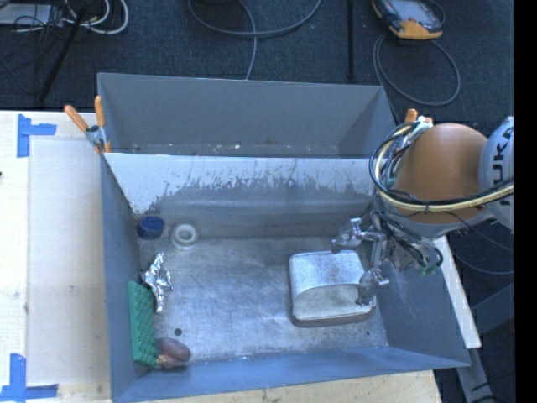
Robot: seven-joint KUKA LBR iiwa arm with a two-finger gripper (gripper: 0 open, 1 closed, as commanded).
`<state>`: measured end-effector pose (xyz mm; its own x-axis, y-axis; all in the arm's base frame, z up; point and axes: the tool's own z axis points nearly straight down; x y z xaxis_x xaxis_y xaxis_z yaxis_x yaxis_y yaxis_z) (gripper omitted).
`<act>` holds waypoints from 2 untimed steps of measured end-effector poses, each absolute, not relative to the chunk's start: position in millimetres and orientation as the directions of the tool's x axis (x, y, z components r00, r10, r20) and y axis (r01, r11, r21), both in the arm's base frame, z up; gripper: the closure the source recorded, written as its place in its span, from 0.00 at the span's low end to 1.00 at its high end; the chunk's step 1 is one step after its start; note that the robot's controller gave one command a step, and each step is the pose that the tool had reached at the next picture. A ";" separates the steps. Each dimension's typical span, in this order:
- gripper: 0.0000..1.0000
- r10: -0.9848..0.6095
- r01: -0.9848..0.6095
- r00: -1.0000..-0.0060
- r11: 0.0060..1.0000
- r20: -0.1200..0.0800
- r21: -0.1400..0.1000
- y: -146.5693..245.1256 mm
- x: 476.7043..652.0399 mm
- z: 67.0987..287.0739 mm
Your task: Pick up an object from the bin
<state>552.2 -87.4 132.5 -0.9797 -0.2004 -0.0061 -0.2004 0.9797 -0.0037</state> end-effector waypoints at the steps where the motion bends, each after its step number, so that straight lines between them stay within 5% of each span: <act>1: 0.00 -0.230 -0.230 -0.973 0.973 -0.022 -0.009 -77.4 565.7 101.6; 2: 0.00 -0.077 -0.077 -0.997 0.997 -0.003 -0.001 -143.3 567.4 77.5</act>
Offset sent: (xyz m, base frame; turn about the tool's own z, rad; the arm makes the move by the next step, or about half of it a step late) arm 0.0093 0.0145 -0.0513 -0.0354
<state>567.4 -143.3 77.5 -0.9970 -0.0770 -0.0028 -0.0770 0.9970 -0.0012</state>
